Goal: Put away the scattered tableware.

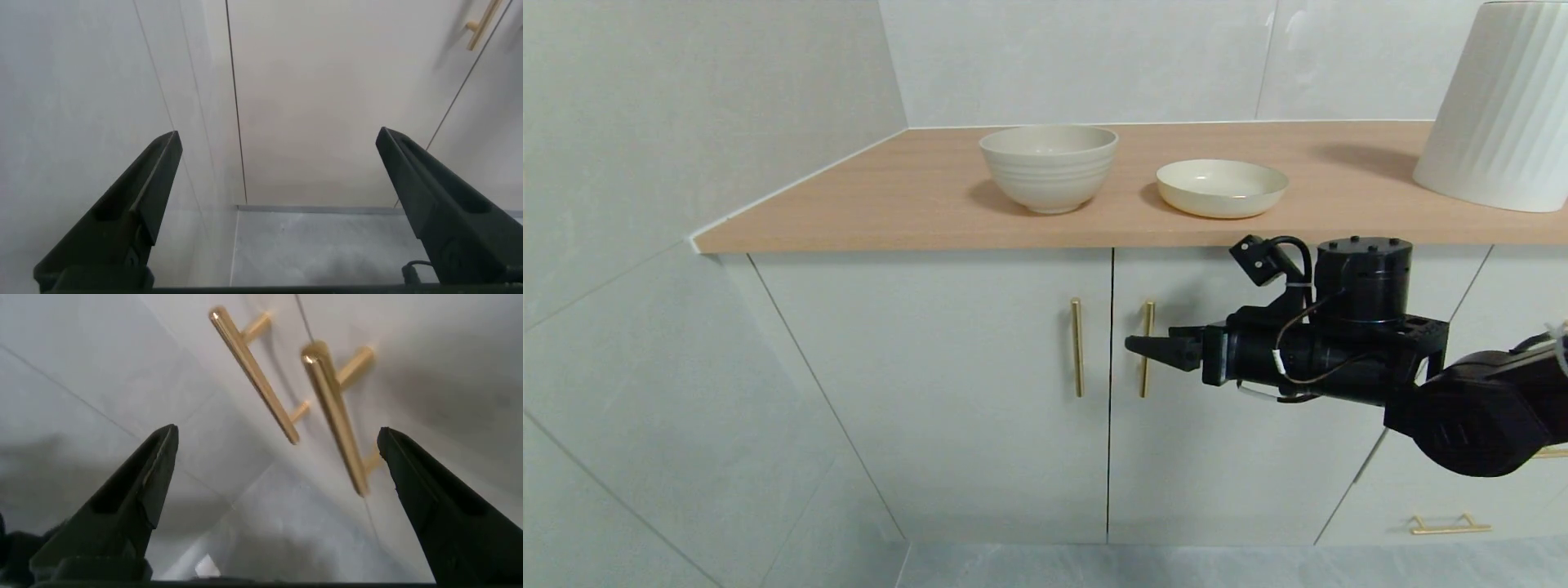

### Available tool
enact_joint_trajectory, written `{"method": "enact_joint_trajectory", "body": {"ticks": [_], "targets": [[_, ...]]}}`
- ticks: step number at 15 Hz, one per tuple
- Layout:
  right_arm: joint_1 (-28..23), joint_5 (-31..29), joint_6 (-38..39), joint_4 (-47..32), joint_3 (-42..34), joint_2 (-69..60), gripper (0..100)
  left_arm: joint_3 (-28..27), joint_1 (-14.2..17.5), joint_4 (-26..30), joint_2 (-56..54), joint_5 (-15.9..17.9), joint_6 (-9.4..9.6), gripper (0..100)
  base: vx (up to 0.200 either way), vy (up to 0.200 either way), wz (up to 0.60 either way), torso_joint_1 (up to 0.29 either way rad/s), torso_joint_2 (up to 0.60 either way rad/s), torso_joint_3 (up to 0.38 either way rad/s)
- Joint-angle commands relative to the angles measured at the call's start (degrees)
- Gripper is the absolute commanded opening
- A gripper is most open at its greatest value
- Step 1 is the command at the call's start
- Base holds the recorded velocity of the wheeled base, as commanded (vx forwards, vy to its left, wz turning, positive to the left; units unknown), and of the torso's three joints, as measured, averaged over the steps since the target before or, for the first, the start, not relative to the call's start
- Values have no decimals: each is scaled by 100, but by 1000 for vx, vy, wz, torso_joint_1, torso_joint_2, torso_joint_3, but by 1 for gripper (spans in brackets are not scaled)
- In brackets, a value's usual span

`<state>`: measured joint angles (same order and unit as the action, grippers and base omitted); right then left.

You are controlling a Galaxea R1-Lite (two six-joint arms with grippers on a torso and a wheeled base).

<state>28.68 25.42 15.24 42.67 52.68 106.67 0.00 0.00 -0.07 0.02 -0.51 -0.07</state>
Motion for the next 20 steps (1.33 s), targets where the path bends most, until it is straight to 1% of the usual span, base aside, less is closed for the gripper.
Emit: {"method": "enact_joint_trajectory", "body": {"ticks": [1,2,4,7,9,11,13,15,18,20], "targets": [[155,-134,252,471,-3,381,100,0,0,-1,-2,-2,-1,100,0,0,0,0,0,0],[217,-336,410,813,6,557,100,0,0,-1,-2,-2,-1,100,0,0,0,0,0,0],[252,-529,427,1059,59,733,100,0,0,-1,-2,-2,-1,100,0,0,0,0,0,0],[260,-555,471,1077,67,750,100,0,0,-1,-2,-2,-1,100,0,0,0,0,0,0],[331,-538,647,1086,67,724,100,0,0,-1,-2,-2,-1,100,0,0,0,0,0,0],[489,-529,963,1306,50,724,100,0,0,-1,-2,-2,-1,100,0,0,0,0,0,0],[515,-520,981,1376,-12,706,100,0,0,-1,-2,-2,-1,100,0,0,0,0,0,0],[577,-318,981,1376,-240,522,100,0,0,-1,-2,-2,-1,100,0,0,0,0,0,0],[586,411,981,1358,-732,82,100,0,0,-1,-2,-2,-1,100,0,0,0,0,0,0],[586,614,972,1358,-1058,-217,100,0,0,-1,-2,-2,-1,100,0,0,0,0,0,0]]}}
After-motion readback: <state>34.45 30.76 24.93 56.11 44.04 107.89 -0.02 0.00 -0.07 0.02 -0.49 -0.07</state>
